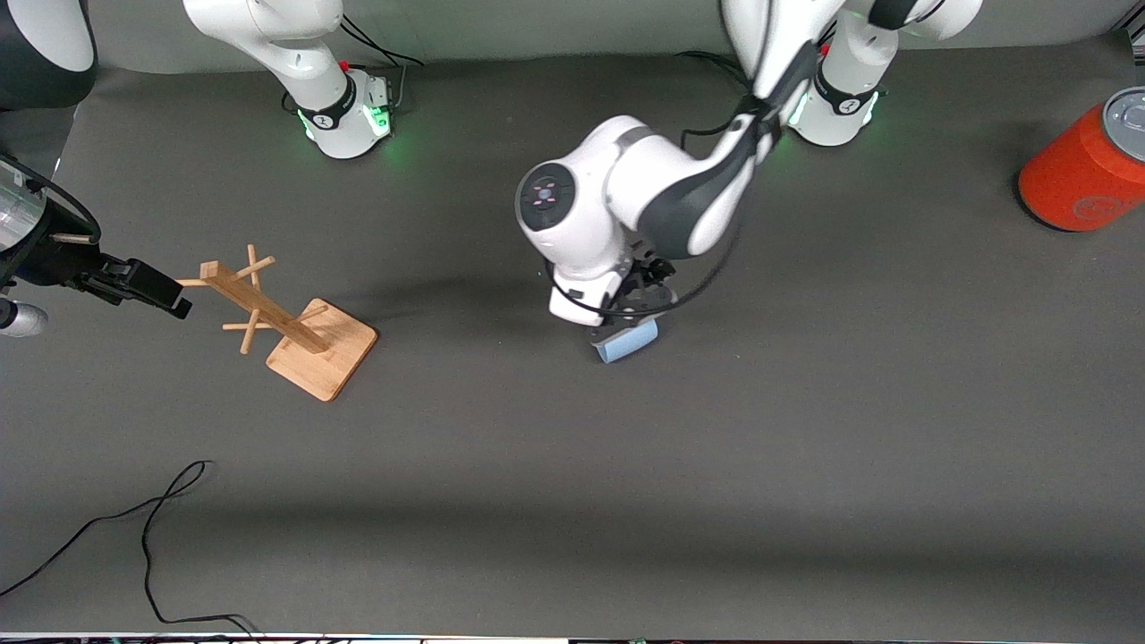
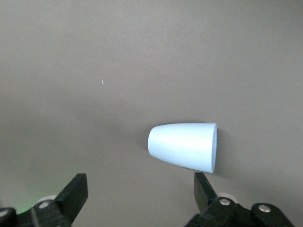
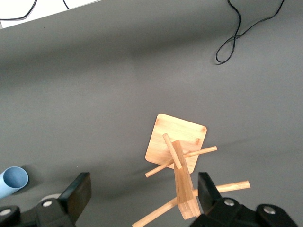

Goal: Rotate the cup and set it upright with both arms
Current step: 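Move the left gripper to the cup while the right gripper withdraws, then grasp the lying blue cup by its rim with the left gripper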

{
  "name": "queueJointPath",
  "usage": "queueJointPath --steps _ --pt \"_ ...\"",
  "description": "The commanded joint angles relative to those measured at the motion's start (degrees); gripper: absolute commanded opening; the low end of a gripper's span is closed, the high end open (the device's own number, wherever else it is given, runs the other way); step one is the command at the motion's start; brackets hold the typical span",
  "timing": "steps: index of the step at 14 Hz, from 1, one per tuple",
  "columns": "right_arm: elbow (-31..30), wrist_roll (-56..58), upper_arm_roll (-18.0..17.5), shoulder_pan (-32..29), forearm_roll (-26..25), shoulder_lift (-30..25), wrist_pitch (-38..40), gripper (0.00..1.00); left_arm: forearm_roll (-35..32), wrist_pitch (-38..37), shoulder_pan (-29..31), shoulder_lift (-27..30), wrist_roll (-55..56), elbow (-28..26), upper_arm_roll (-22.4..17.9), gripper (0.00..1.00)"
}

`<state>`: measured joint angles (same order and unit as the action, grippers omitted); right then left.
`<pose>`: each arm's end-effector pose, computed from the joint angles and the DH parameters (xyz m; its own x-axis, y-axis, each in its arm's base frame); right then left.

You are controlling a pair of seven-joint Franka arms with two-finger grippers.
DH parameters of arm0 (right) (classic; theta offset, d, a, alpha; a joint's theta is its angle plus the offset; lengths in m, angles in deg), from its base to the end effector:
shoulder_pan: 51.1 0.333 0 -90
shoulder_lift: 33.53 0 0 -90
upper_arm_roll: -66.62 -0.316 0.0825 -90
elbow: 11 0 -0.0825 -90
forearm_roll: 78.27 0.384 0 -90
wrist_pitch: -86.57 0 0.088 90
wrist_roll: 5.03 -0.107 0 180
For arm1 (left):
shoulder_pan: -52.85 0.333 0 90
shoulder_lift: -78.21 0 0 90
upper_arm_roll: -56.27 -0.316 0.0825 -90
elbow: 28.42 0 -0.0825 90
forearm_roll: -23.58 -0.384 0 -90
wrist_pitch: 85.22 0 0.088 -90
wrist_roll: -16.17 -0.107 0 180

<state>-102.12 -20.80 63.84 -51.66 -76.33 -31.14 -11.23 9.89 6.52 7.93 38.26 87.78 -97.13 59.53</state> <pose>0.5791 0.0251 0.6041 0.9691 -0.2389 0.0622 -0.2356 -0.9703 -0.0548 0.4993 -0.5059 0.3521 0.9327 0.3498 0.0873 0.3582 -0.8713 -0.3353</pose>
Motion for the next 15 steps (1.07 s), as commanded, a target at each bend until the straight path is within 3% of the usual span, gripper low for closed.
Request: queueJointPath --steps 1,8,15 --pt "-1.25 4.67 -0.04 0.21 1.05 -0.81 -0.28 1.00 -3.53 -2.44 -3.76 -4.43 0.64 3.76 -0.98 1.00" --pt "-0.81 12.51 -0.21 -1.64 0.70 1.74 -3.54 1.00 -7.22 0.19 -6.05 -11.29 0.64 9.12 -1.16 1.00" --pt "-1.25 12.52 -0.30 -0.84 1.14 2.97 -4.42 1.00 -8.45 4.33 -5.88 -15.33 0.81 9.04 -2.47 1.00"
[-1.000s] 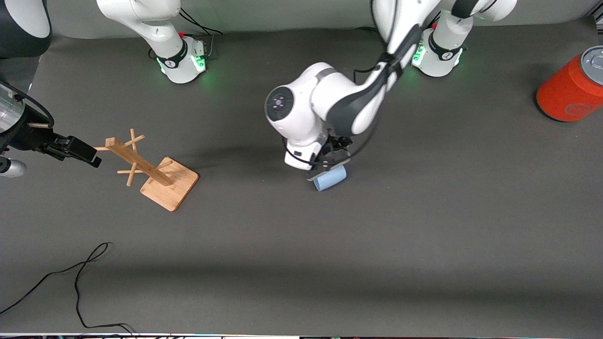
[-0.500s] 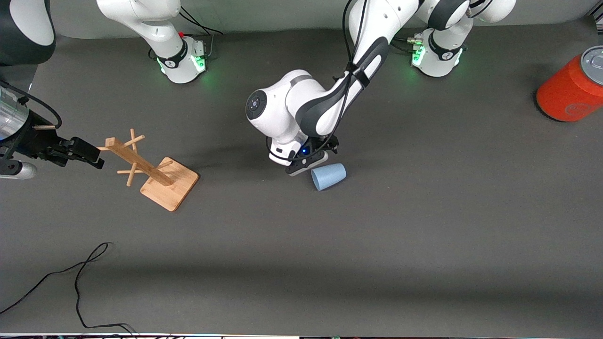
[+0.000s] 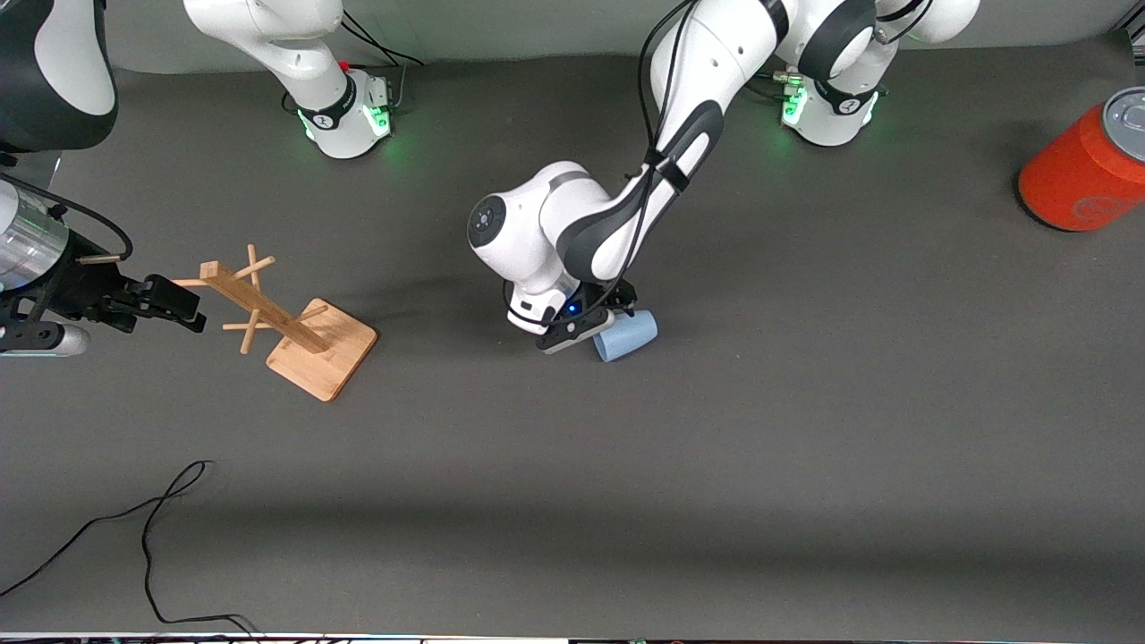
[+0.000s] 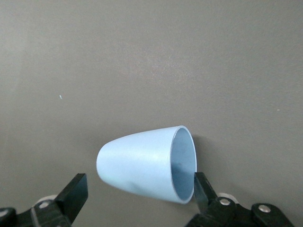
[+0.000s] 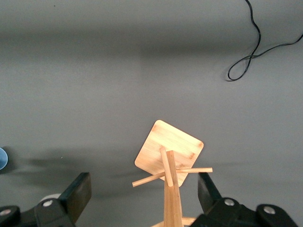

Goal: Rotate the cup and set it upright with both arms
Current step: 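Grasp the lying blue cup by its rim with the left gripper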

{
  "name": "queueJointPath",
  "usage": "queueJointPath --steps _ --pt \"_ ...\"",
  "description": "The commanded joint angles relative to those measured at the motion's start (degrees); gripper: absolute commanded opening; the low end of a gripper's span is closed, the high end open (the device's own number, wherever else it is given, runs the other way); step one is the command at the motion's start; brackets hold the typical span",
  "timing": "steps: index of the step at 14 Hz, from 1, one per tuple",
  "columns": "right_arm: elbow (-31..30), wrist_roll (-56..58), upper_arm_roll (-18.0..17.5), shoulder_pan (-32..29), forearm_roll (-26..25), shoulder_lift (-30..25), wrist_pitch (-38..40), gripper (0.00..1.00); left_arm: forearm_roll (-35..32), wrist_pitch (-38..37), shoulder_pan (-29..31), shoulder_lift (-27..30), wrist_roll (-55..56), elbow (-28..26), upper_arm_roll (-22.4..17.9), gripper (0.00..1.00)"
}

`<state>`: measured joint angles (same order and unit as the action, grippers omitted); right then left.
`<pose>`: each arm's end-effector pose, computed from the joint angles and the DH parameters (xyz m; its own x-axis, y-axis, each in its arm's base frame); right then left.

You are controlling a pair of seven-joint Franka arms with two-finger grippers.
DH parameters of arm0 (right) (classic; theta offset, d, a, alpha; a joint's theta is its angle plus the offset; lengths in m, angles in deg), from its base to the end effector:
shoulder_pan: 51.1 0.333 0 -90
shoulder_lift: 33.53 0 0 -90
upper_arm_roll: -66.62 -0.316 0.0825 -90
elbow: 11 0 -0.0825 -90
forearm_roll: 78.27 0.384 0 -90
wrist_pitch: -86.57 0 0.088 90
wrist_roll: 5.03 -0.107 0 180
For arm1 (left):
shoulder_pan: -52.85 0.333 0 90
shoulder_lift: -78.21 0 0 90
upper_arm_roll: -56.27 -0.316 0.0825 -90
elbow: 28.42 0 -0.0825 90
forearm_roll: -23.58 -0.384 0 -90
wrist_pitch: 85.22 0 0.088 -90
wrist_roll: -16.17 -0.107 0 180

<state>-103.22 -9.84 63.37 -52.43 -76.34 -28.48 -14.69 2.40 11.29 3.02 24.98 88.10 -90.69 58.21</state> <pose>0.5962 0.0216 0.5733 0.9962 -0.0576 0.0661 -0.0547 -0.9975 -0.0441 0.4883 -0.5515 0.2406 0.9601 0.2113 0.1833 0.2699 -0.8723 -0.4078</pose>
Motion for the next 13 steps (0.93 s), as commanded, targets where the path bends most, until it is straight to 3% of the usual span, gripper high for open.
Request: queueJointPath --steps 1,13 --pt "-0.15 1.56 0.17 -0.08 1.15 0.13 -0.87 1.00 -1.06 -0.53 -0.96 -2.31 0.50 2.42 -1.32 1.00" --pt "-0.06 1.65 0.53 0.01 0.45 0.13 -0.52 1.00 -2.11 -6.77 -0.61 -2.40 0.41 -0.21 -1.41 1.00"
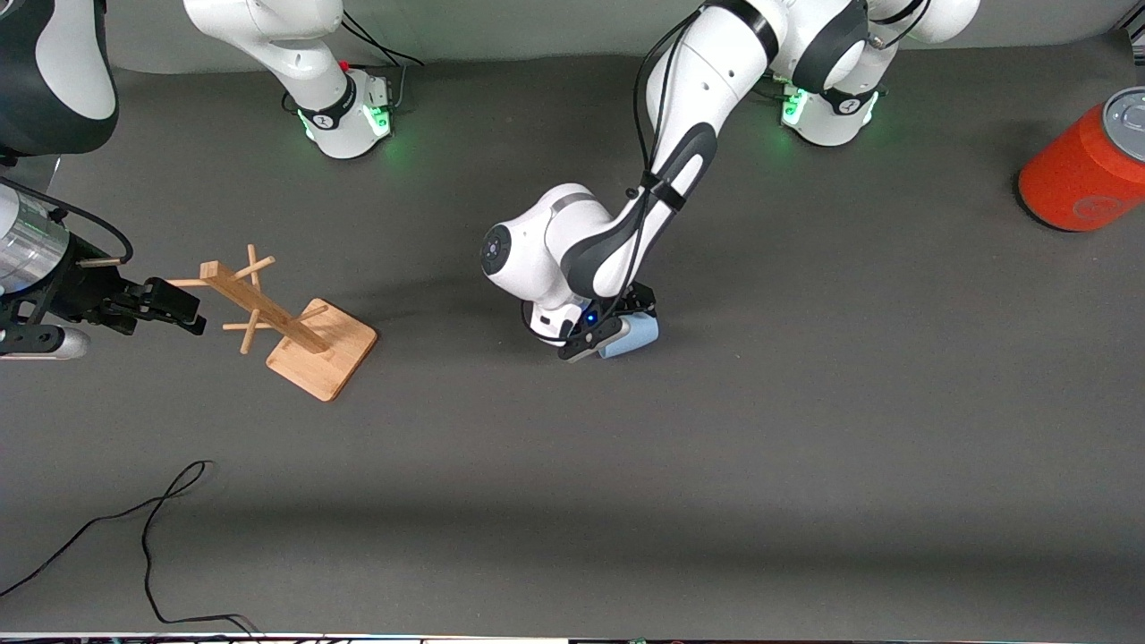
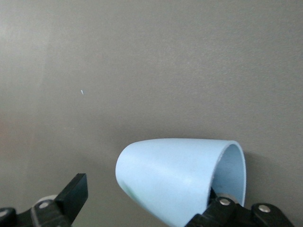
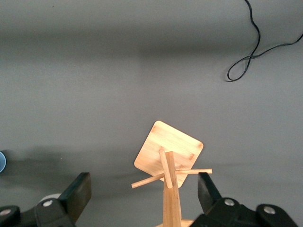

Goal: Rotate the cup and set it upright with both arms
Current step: 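Grasp the lying blue cup by its rim with the left gripper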

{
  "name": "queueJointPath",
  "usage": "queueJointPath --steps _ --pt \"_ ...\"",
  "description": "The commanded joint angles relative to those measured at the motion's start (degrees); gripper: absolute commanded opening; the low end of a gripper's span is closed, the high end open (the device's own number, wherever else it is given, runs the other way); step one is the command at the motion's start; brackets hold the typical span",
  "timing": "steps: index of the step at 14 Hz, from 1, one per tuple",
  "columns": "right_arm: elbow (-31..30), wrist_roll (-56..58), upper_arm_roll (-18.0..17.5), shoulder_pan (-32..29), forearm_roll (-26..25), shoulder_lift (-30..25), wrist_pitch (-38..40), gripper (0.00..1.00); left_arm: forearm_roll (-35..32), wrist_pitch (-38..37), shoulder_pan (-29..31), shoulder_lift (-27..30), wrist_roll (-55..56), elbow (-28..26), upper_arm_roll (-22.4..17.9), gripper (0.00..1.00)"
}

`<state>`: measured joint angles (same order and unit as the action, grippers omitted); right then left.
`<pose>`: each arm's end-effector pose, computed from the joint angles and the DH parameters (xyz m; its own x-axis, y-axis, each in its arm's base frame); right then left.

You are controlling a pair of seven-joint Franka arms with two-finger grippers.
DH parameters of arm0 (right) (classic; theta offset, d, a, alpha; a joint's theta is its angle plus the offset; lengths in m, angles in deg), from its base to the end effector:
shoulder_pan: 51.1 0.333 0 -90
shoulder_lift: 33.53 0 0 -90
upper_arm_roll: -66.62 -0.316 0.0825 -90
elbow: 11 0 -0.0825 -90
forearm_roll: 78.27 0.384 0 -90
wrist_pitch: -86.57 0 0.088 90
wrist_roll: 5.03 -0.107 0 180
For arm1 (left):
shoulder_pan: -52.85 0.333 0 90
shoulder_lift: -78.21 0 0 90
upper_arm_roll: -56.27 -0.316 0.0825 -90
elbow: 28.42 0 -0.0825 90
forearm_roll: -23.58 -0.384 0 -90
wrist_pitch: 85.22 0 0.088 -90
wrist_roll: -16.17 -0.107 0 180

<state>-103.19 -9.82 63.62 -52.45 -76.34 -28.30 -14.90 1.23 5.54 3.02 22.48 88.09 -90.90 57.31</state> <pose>0.5974 0.0189 0.5720 0.9958 -0.0620 0.0672 -0.0591 -0.9973 -0.0439 0.4867 -0.5286 0.2049 0.9626 0.2170 0.1621 0.2706 -0.7980 -0.5385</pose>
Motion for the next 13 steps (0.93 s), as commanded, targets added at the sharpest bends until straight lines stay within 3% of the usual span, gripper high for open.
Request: queueJointPath --steps 1,3,4,5,7,8,12,13 --pt "-0.09 1.53 0.28 0.02 0.36 -0.13 -0.22 1.00 -0.94 -1.28 -0.61 0.27 0.51 -0.45 -0.51 1.00" --pt "-0.09 1.45 0.28 0.11 0.36 0.13 -0.31 1.00 -0.85 -3.30 -0.53 0.36 0.51 -0.63 -0.51 1.00" --pt "-0.09 1.45 0.28 0.03 0.36 0.22 -0.48 1.00 -0.68 -4.00 -0.61 0.36 0.59 -0.63 -0.51 0.93" --pt "-0.18 1.45 0.28 0.02 0.36 0.48 -0.57 1.00 -0.41 -4.71 -0.53 0.44 0.59 -0.54 -0.51 0.80" --pt "-0.44 1.45 0.28 0.02 0.45 0.49 -0.31 1.00 -0.06 -5.33 -0.53 0.71 0.68 -0.45 -0.43 0.41" --pt "-0.88 1.27 0.28 0.11 0.45 0.49 -0.40 1.00 0.03 -5.50 -0.53 0.79 0.86 -0.45 -0.43 0.29" --pt "-1.24 1.27 0.28 0.11 0.45 0.57 -0.57 1.00 0.73 -5.77 -0.53 1.06 1.30 -0.28 -0.43 0.00" --pt "-1.24 1.27 0.28 0.11 0.45 0.49 -0.57 1.00 0.73 -6.20 -0.53 1.32 1.30 -0.19 -0.43 0.00"
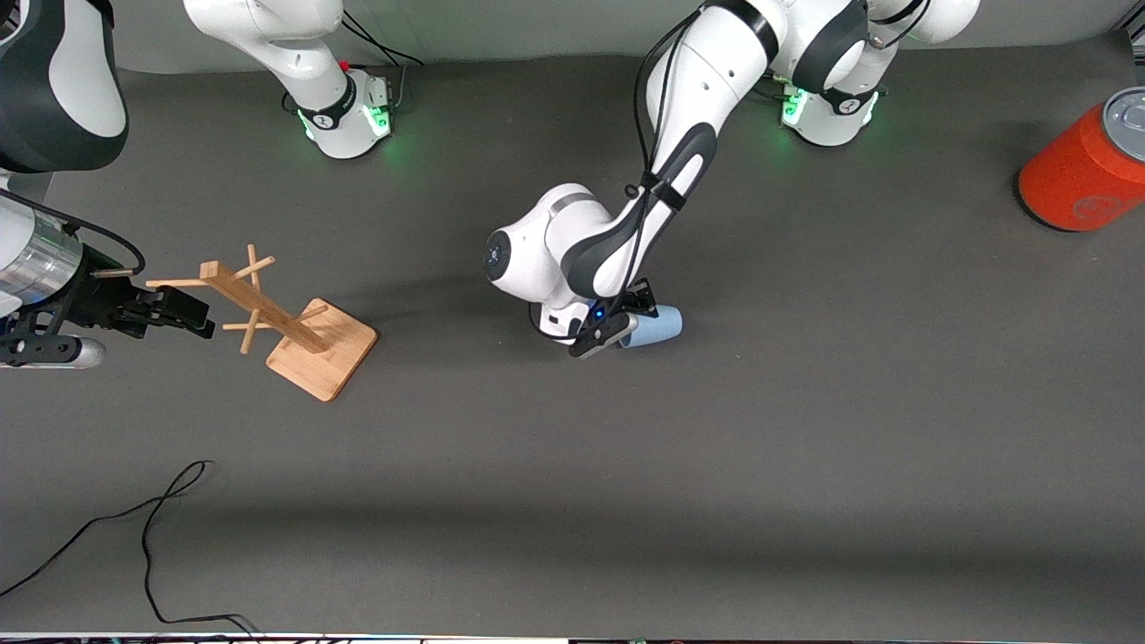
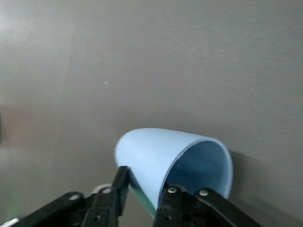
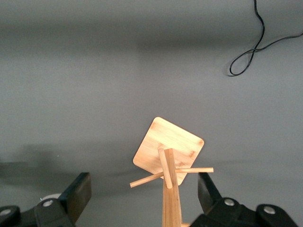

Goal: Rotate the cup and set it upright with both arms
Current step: 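Grasp the lying blue cup by its rim with the left gripper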

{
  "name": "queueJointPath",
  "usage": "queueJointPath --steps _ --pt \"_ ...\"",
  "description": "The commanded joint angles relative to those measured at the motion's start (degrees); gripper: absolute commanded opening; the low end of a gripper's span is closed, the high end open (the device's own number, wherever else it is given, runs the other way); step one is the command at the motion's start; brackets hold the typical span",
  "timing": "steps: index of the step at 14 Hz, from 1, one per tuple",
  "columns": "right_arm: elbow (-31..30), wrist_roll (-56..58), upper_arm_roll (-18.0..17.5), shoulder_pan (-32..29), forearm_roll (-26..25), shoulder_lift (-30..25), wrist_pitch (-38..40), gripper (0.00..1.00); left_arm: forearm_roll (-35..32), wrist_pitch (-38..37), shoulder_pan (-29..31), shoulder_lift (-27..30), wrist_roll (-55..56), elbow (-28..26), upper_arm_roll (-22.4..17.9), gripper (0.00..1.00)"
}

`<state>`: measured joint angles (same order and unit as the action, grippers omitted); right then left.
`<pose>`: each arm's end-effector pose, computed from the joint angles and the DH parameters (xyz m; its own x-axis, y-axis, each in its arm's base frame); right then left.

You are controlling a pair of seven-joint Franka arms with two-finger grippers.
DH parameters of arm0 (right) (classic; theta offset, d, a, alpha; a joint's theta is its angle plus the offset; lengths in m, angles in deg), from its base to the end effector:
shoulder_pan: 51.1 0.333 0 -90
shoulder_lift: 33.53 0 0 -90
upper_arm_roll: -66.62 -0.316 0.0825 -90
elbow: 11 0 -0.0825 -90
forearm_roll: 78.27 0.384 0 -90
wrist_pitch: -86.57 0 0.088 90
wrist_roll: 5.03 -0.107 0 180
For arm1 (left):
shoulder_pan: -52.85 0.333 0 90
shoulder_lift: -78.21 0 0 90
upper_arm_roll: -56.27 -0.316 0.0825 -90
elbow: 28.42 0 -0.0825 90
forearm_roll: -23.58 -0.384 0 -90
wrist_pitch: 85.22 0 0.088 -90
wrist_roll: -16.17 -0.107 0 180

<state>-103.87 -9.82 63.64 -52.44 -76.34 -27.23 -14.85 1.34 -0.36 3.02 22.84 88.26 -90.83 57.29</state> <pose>0.6007 0.0187 0.5550 0.9974 -0.0621 0.0359 -0.0606 -0.9973 -0.0421 0.4811 -0.5167 0.2080 0.9605 0.2403 0.1403 0.2750 -0.7426 -0.6107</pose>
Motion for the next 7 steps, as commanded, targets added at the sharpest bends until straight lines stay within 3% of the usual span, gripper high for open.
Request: queueJointPath --steps 1,4,7 --pt "-0.56 1.35 0.25 0.11 0.45 -0.59 -0.62 1.00 0.71 -0.83 -0.52 1.05 1.04 -0.17 -0.32 0.00" --pt "-0.47 1.35 0.25 0.11 0.45 -0.59 -0.62 1.00 2.10 -1.01 0.26 3.15 0.43 -0.08 -0.23 0.00" --pt "-0.47 1.44 0.25 0.11 0.36 -0.76 -0.79 1.00 6.32 -1.01 3.85 9.20 -2.98 -0.61 0.12 0.00"
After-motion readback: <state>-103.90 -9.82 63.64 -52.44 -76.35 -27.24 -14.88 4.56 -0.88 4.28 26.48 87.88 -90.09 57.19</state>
